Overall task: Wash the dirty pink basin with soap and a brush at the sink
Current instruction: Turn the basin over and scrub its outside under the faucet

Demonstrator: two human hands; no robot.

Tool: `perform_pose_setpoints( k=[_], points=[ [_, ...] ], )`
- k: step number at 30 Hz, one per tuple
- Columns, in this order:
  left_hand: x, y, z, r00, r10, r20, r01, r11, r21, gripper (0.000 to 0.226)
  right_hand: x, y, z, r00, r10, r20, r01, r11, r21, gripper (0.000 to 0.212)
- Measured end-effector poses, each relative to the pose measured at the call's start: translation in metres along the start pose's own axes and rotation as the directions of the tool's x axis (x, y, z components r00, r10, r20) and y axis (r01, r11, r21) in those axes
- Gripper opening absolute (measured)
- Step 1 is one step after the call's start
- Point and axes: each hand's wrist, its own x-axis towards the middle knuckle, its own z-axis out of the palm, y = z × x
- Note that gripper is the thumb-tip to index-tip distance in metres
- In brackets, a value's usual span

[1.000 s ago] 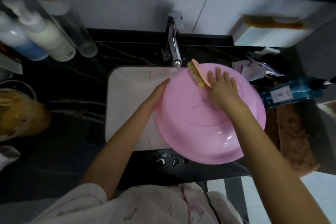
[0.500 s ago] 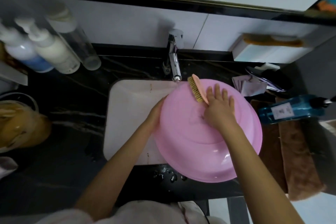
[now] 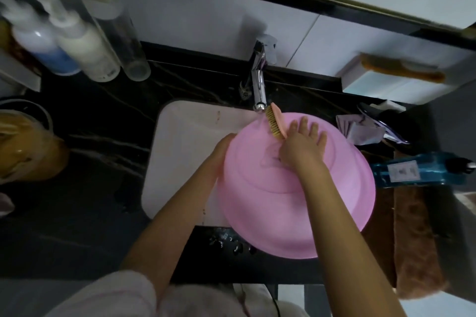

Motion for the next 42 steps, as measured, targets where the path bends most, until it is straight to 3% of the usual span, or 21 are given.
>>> perform_pose_setpoints(
  k=[2, 4, 6, 8, 10, 11, 13, 15, 17, 19, 21, 22, 24, 26, 28, 31, 33, 35, 37, 40, 42],
  points=[
    [-0.008, -0.01, -0.003, 1.0, -0.025, -0.009, 0.023, 0.995, -0.096, 0.023, 0.001, -0.001, 0.001, 1.0, 0.011, -0.002, -0.011, 1.0, 0.0, 0.069],
    [-0.011, -0.01, -0.005, 0.998, 0.041, 0.04, -0.036, 0.992, -0.123, 0.018, -0.001, 0.0, 0.003, 1.0, 0.019, -0.01, -0.019, 1.0, 0.003, 0.07],
    [-0.002, -0.001, -0.006, 0.976, 0.186, 0.117, -0.195, 0.979, 0.068, 0.041, -0.001, -0.002, 0.004, 1.0, 0.015, -0.002, -0.015, 1.0, -0.003, 0.07],
    [0.006, 0.013, 0.005, 0.934, 0.302, 0.191, -0.353, 0.867, 0.351, 0.044, -0.001, -0.003, 0.003, 1.0, 0.013, 0.013, -0.013, 1.0, -0.001, 0.07],
    [0.015, 0.027, 0.016, 0.91, 0.341, 0.237, -0.415, 0.723, 0.552, 0.042, 0.001, -0.003, 0.001, 1.0, 0.002, 0.024, -0.002, 1.0, -0.007, 0.07],
    [0.022, 0.031, 0.018, 0.914, 0.324, 0.244, -0.405, 0.715, 0.57, 0.044, 0.002, -0.003, 0.0, 1.0, -0.005, 0.031, 0.005, 1.0, -0.02, 0.07],
    [0.033, 0.03, 0.011, 0.935, 0.246, 0.256, -0.343, 0.812, 0.472, 0.042, 0.004, -0.006, -0.004, 0.999, -0.015, 0.046, 0.017, 1.0, -0.026, 0.07],
    [0.034, 0.016, -0.002, 0.967, 0.13, 0.219, -0.19, 0.94, 0.283, 0.041, 0.005, -0.008, -0.006, 0.998, -0.013, 0.059, 0.014, 1.0, -0.022, 0.07],
    [0.024, 0.0, -0.009, 0.99, 0.021, 0.137, -0.043, 0.986, 0.158, 0.047, 0.003, -0.007, -0.005, 0.999, -0.004, 0.053, 0.004, 1.0, -0.014, 0.07],
    [0.016, -0.016, -0.01, 0.995, 0.083, 0.063, -0.093, 0.979, 0.179, 0.047, 0.002, -0.005, -0.003, 0.999, -0.007, 0.042, 0.007, 1.0, 0.005, 0.071],
    [0.006, -0.01, -0.01, 0.956, 0.283, 0.073, -0.29, 0.889, 0.353, 0.042, 0.001, -0.002, 0.0, 0.999, -0.006, 0.033, 0.005, 1.0, 0.023, 0.07],
    [0.002, 0.0, -0.007, 0.916, 0.373, 0.147, -0.4, 0.822, 0.405, 0.042, 0.001, 0.0, 0.001, 1.0, -0.007, 0.029, 0.007, 1.0, 0.026, 0.07],
    [0.007, 0.023, 0.004, 0.862, 0.392, 0.321, -0.504, 0.736, 0.453, 0.042, 0.0, 0.002, 0.003, 1.0, -0.009, 0.026, 0.008, 0.999, 0.032, 0.07],
    [0.021, 0.04, 0.015, 0.871, 0.321, 0.373, -0.482, 0.712, 0.511, 0.043, 0.001, 0.002, 0.003, 1.0, -0.016, 0.024, 0.015, 0.999, 0.031, 0.069],
    [0.032, 0.05, 0.018, 0.91, 0.228, 0.347, -0.377, 0.803, 0.461, 0.04, 0.002, 0.001, 0.002, 1.0, -0.021, 0.019, 0.021, 0.999, 0.031, 0.069],
    [0.028, 0.04, 0.002, 0.922, 0.15, 0.357, -0.199, 0.974, 0.105, 0.026, 0.003, -0.001, 0.0, 1.0, -0.008, 0.009, 0.007, 0.999, 0.034, 0.071],
    [0.02, 0.018, -0.009, 0.946, 0.091, 0.311, -0.075, 0.995, -0.063, 0.024, 0.002, 0.0, 0.001, 1.0, 0.004, 0.002, -0.004, 0.999, 0.042, 0.071],
    [0.005, -0.009, -0.018, 0.971, 0.083, 0.224, -0.071, 0.996, -0.062, 0.047, 0.0, 0.0, 0.003, 1.0, 0.011, -0.007, -0.011, 0.999, 0.047, 0.071],
    [-0.011, -0.032, -0.03, 0.965, 0.116, 0.236, -0.129, 0.991, 0.042, 0.069, 0.0, 0.001, 0.003, 1.0, 0.021, -0.016, -0.02, 0.998, 0.054, 0.07],
    [-0.03, -0.061, -0.054, 0.919, 0.173, 0.353, -0.239, 0.959, 0.152, 0.06, -0.002, -0.001, 0.004, 1.0, 0.027, -0.012, -0.026, 0.998, 0.063, 0.069],
    [-0.044, -0.067, -0.066, 0.93, 0.221, 0.294, -0.274, 0.949, 0.153, 0.051, -0.003, -0.001, 0.004, 1.0, 0.027, -0.012, -0.026, 0.997, 0.067, 0.071]
  ],
)
